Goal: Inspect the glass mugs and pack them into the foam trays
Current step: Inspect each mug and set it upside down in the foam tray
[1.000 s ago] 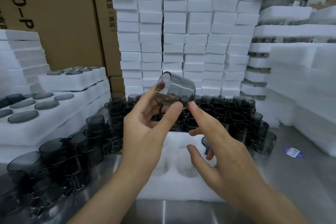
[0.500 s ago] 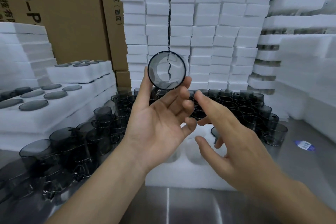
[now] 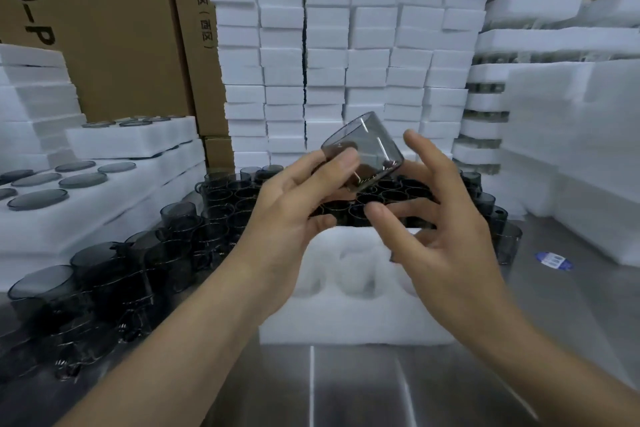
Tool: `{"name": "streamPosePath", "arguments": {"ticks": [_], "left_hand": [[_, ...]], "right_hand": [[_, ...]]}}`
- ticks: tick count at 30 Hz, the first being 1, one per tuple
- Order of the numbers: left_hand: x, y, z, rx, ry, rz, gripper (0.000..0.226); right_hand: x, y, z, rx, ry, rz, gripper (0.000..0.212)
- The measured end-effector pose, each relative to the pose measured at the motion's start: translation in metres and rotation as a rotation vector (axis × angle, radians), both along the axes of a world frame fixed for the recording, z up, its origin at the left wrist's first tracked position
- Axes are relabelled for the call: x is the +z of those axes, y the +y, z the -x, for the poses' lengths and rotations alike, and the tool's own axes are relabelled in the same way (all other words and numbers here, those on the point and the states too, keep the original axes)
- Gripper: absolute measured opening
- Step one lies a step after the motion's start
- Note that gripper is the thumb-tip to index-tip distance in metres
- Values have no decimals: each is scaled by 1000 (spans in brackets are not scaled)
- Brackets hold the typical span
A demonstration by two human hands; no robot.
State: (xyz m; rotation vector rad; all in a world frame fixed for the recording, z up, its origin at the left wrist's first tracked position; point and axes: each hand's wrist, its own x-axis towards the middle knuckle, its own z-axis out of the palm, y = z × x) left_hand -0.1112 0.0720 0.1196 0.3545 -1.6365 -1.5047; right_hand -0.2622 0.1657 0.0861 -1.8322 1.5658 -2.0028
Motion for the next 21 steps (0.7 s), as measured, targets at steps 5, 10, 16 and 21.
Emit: {"name": "streamPosePath", "arguments": {"ticks": [5, 10, 16, 21], "left_hand": [[-2, 4, 3, 39, -18, 18, 42], [-5, 6, 4, 69, -19, 60, 33], [-7, 4, 4, 51, 23, 219, 28], [-15, 7, 11, 179, 72, 348, 66]], "right_hand": [[6, 1, -5, 251, -317, -132, 33], [9, 1, -7, 338, -457, -166, 32], [14, 3, -8, 406, -584, -252, 42], [21, 8, -9, 677, -806, -333, 68]]}}
